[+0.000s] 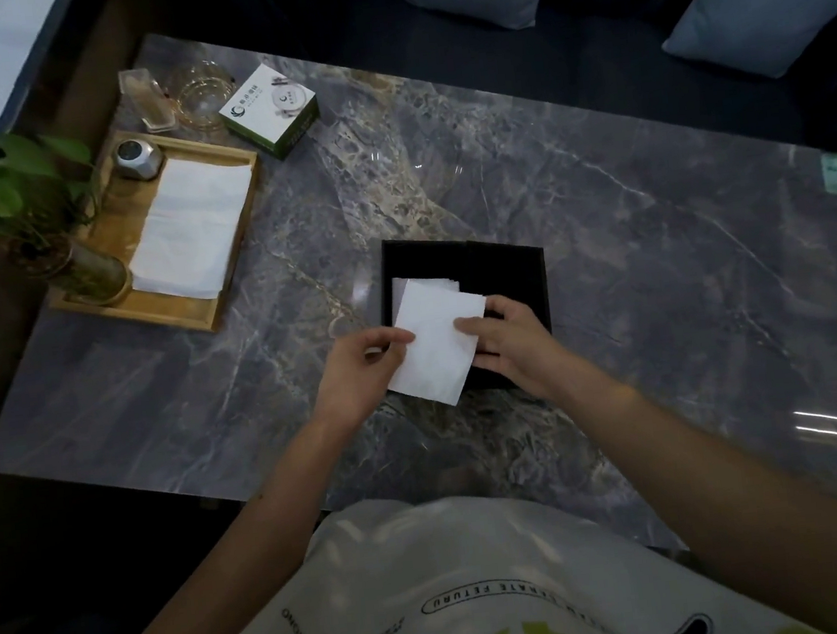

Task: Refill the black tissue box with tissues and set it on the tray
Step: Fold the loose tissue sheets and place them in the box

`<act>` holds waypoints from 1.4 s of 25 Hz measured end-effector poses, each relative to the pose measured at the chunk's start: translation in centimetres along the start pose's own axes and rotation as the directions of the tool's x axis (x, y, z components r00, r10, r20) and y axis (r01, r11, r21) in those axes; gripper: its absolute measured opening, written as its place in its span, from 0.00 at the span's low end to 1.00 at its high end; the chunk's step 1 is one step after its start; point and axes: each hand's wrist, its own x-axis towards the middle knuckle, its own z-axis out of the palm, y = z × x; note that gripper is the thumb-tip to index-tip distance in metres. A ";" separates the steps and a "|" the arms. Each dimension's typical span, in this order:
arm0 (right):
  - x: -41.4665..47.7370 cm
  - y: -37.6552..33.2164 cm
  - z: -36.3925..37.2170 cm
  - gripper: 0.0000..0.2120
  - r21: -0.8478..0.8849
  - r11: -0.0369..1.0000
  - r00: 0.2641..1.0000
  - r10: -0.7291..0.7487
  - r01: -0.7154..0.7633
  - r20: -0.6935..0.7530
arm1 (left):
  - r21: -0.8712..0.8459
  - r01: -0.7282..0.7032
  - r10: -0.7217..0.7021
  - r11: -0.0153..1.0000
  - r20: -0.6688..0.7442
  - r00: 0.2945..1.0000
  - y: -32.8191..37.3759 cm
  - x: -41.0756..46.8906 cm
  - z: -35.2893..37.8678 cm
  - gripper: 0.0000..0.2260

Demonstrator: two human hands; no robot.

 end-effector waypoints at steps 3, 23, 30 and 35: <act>0.5 1.2 0.1 0.17 -0.199 0.980 1.000 -0.010 0.008 -0.008 | 0.068 0.052 -0.052 0.996 0.005 0.999 -0.9 0.0 0.6 0.08; 6.0 -1.4 3.5 0.26 -0.954 0.278 0.983 -0.169 0.115 0.070 | 0.617 -0.014 -0.191 0.787 0.265 0.945 1.6 5.4 2.8 0.10; 6.8 -1.1 3.9 0.34 -0.976 0.177 0.989 -0.099 0.127 0.111 | 0.711 -0.039 -0.329 0.702 0.372 0.868 1.7 6.8 3.6 0.09; 7.0 -1.5 4.4 0.39 -0.983 0.166 0.997 -0.017 0.079 0.077 | 0.773 -0.106 -0.335 0.626 0.389 0.858 1.9 7.3 4.2 0.13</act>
